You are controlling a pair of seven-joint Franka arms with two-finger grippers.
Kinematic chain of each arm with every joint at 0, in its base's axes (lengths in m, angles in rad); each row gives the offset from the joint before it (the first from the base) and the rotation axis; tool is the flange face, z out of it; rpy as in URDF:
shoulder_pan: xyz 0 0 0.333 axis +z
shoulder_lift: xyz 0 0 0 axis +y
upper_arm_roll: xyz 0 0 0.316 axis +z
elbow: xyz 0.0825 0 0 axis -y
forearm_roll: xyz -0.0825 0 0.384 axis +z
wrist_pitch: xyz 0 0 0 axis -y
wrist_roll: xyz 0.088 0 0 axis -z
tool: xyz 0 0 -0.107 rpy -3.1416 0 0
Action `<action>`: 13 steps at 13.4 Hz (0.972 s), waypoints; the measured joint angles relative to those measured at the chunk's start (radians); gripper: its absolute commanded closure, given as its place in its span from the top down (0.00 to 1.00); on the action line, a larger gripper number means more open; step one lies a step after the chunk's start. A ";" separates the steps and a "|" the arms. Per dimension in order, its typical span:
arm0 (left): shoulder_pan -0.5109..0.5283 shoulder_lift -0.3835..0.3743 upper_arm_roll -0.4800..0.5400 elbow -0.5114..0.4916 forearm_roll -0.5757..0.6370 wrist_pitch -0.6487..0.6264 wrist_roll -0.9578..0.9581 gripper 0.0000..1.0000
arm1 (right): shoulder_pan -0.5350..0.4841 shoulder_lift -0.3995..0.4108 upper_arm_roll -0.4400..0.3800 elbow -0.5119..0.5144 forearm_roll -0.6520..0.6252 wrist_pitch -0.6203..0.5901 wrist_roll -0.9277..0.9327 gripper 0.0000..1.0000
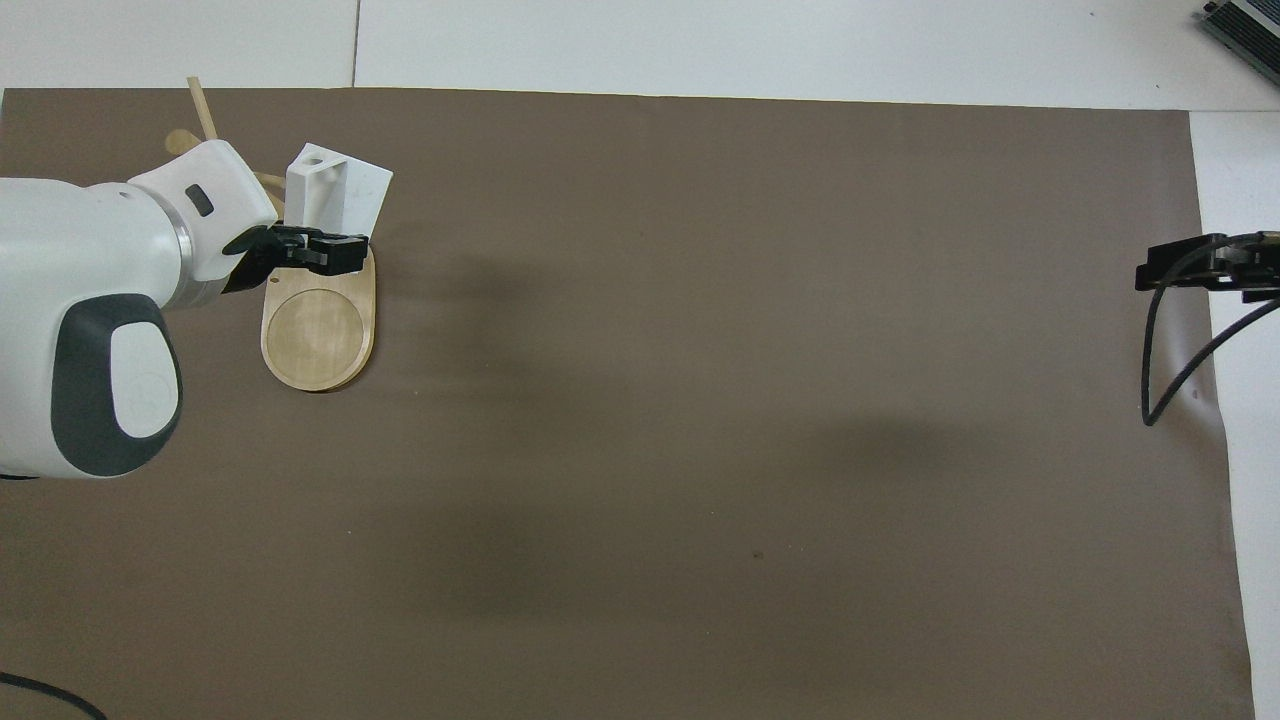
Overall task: Hang cup on rack
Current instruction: 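Move the cup with the left gripper onto a rack peg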
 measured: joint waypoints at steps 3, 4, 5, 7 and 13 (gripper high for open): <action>0.014 0.009 0.001 0.001 0.000 0.003 -0.010 0.00 | 0.000 -0.003 0.000 0.049 0.000 -0.082 0.000 1.00; 0.021 0.010 0.000 0.001 0.000 0.004 -0.014 0.00 | 0.000 -0.007 0.000 0.057 0.000 -0.095 0.000 1.00; 0.027 0.012 0.000 0.001 0.000 0.005 -0.025 0.00 | 0.000 -0.012 -0.002 0.060 0.000 -0.100 0.000 1.00; 0.035 0.016 0.000 0.002 0.000 0.006 -0.060 0.00 | 0.000 -0.017 -0.004 0.060 0.000 -0.103 0.000 1.00; 0.066 0.027 0.001 0.004 -0.056 0.011 -0.126 0.00 | 0.000 -0.017 -0.002 0.060 0.000 -0.104 0.000 1.00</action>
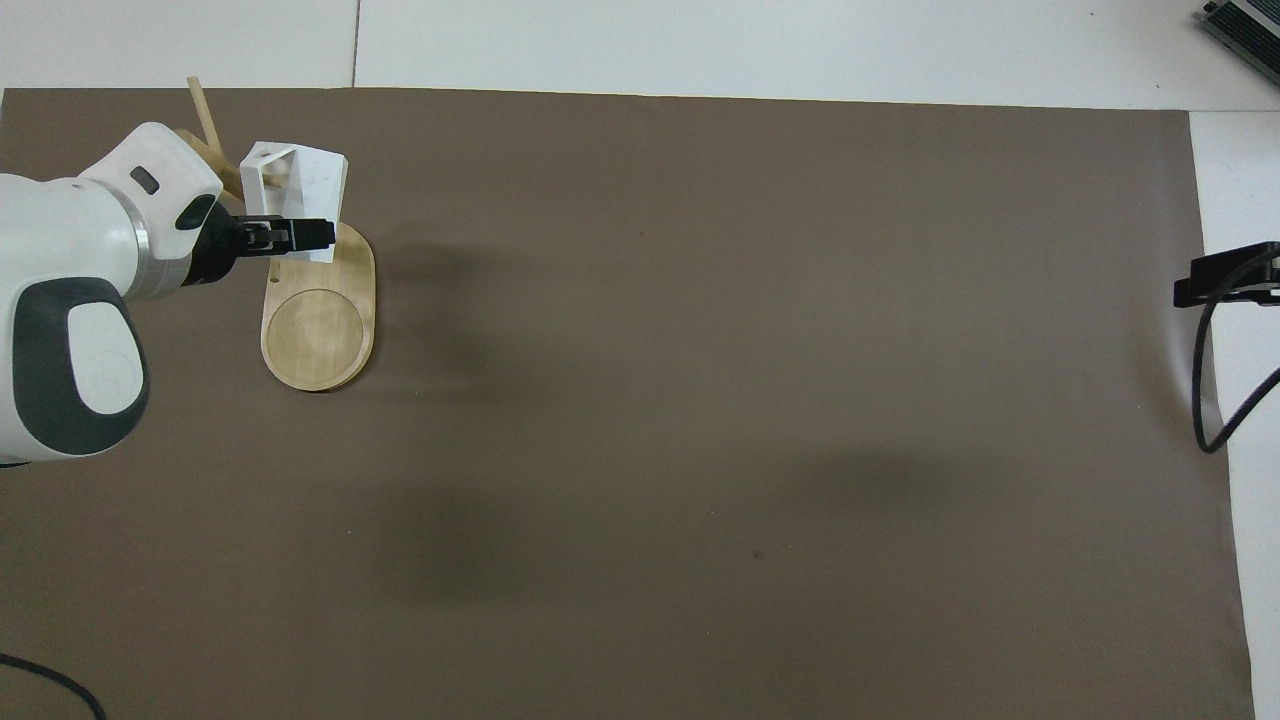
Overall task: Hang cup on rack
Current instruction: 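Move the cup with the left gripper onto a rack peg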
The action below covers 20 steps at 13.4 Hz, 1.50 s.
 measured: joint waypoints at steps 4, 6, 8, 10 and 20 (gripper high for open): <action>0.013 0.008 -0.001 0.001 -0.076 0.000 -0.037 0.00 | 0.000 0.000 0.001 0.000 0.000 0.000 0.000 1.00; 0.024 0.011 -0.001 0.001 -0.145 -0.002 -0.039 0.00 | 0.000 0.000 0.001 0.000 0.000 0.000 0.000 1.00; 0.037 0.013 -0.001 0.001 -0.205 -0.007 -0.039 0.00 | 0.000 0.000 0.001 0.000 0.000 0.000 0.000 1.00; 0.051 0.015 -0.001 0.001 -0.220 -0.012 -0.040 0.00 | 0.000 0.000 0.001 0.000 0.000 0.000 0.000 1.00; 0.054 0.017 -0.001 0.006 -0.218 -0.016 -0.044 1.00 | 0.000 -0.001 0.001 0.000 0.000 0.000 0.000 1.00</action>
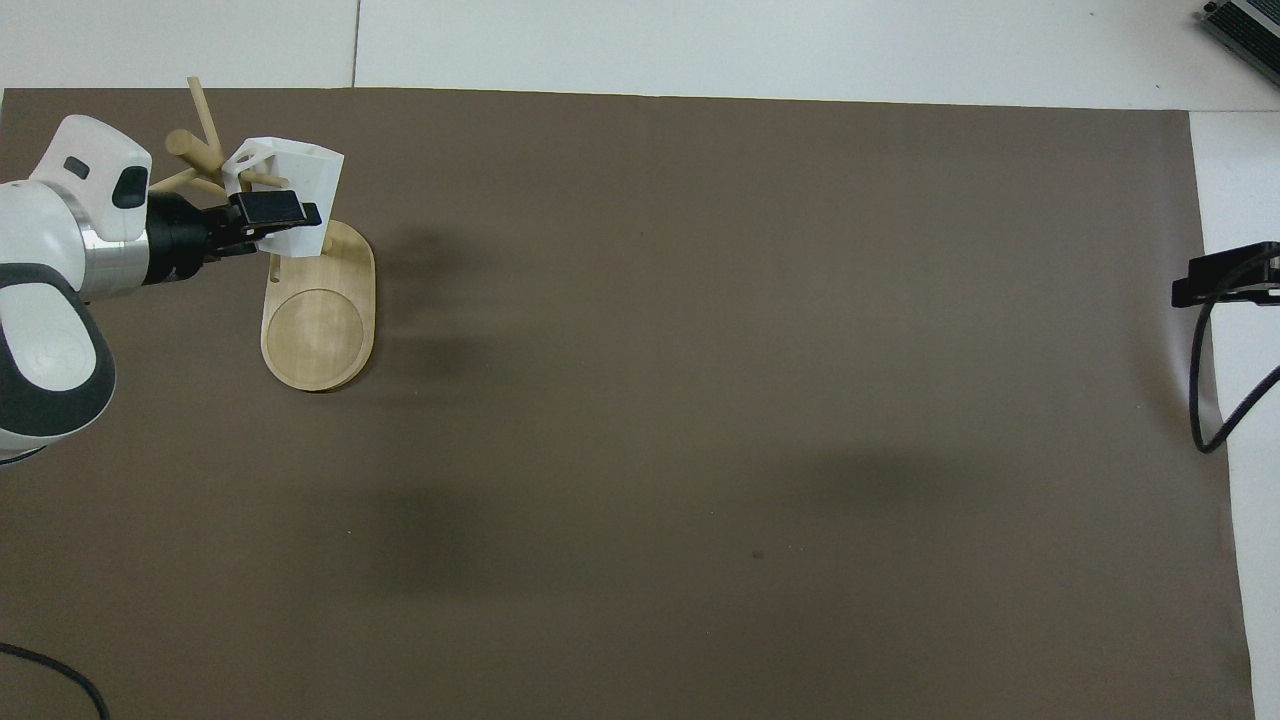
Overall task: Hang cup on rack
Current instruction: 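Move the cup with the left gripper onto a rack peg, then open the left gripper and draw it back from the rack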
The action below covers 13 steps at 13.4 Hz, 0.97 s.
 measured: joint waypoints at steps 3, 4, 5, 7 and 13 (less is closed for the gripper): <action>0.000 -0.009 -0.005 0.025 0.158 -0.059 0.005 1.00 | 0.000 0.000 0.000 0.000 0.000 0.000 0.000 1.00; -0.001 -0.021 -0.009 0.042 0.216 -0.104 0.004 1.00 | 0.000 0.000 0.000 0.000 0.000 0.000 0.000 1.00; -0.002 -0.037 -0.012 0.056 0.253 -0.151 0.004 1.00 | 0.000 0.000 0.000 0.000 0.000 0.000 0.000 1.00; -0.003 -0.086 -0.016 0.069 0.317 -0.255 0.004 1.00 | 0.000 0.000 0.000 0.000 0.000 0.000 0.000 1.00; -0.008 -0.210 -0.037 0.096 0.441 -0.538 0.004 1.00 | 0.000 0.000 0.000 0.000 0.000 0.000 0.000 1.00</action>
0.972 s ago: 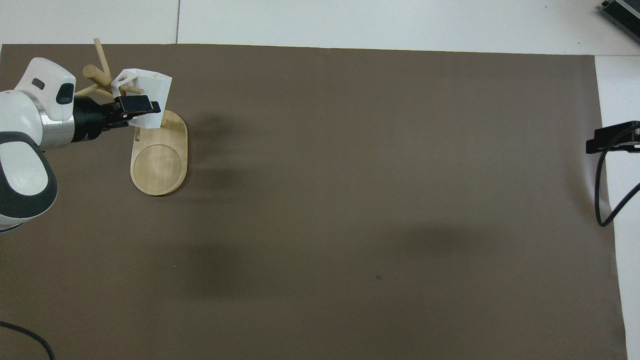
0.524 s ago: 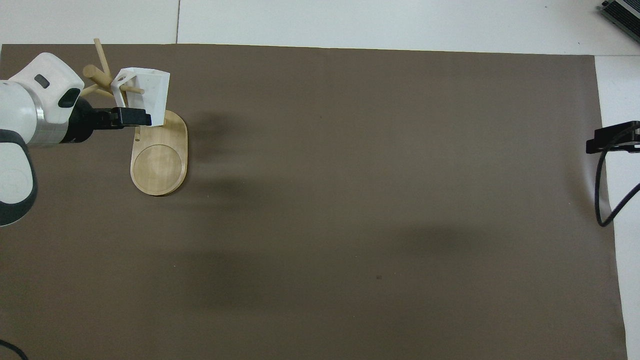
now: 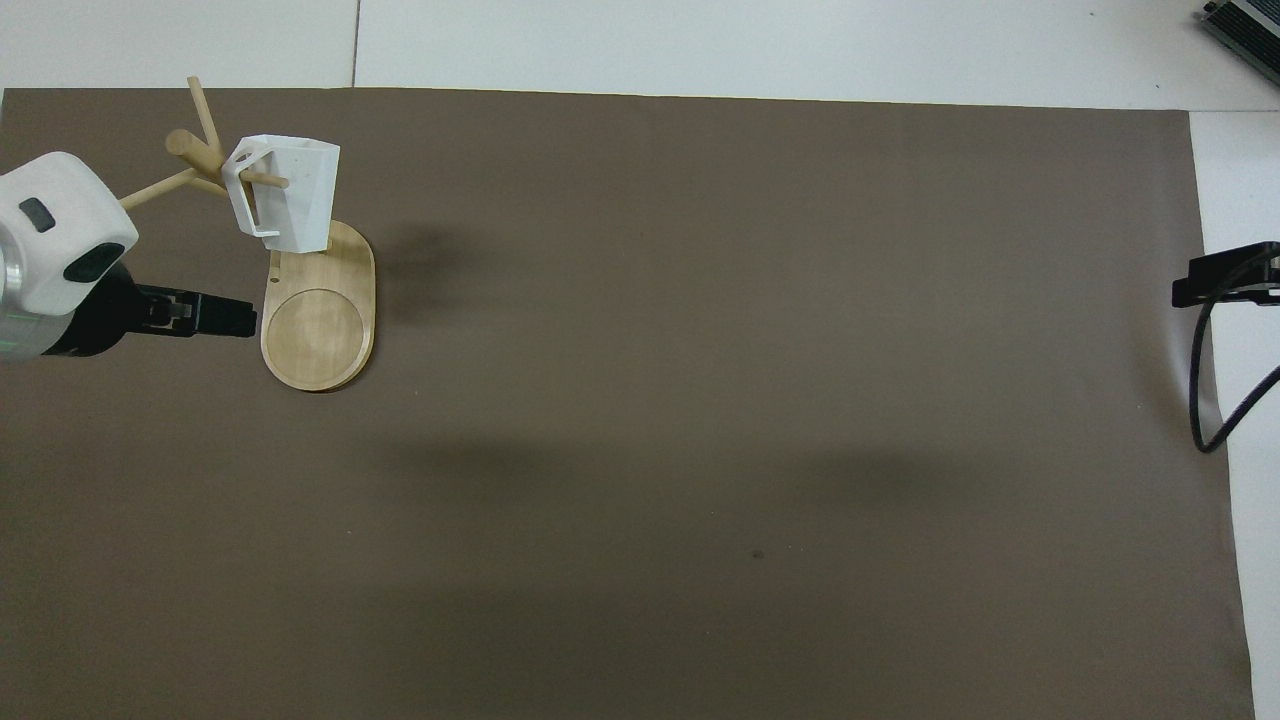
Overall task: Hang cup on rack
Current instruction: 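Open the left gripper and draw it back from the rack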
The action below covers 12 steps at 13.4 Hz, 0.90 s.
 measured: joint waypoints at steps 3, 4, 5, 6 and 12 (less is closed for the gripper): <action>0.000 0.003 -0.001 0.117 0.048 -0.150 0.000 1.00 | 0.000 0.000 0.000 0.000 0.000 0.000 0.000 1.00; 0.000 0.010 -0.002 0.156 0.059 -0.191 0.000 1.00 | 0.000 0.000 0.000 0.000 0.000 0.000 0.000 1.00; 0.000 0.019 -0.003 0.184 0.062 -0.218 0.000 1.00 | 0.000 0.000 0.000 0.000 0.000 0.000 0.000 1.00; 0.000 0.030 -0.003 0.204 0.062 -0.240 0.000 1.00 | 0.000 0.000 0.000 0.000 0.000 0.000 0.000 1.00; -0.003 0.085 -0.012 0.284 0.078 -0.300 0.000 1.00 | 0.000 0.000 0.000 0.000 0.000 0.000 0.000 1.00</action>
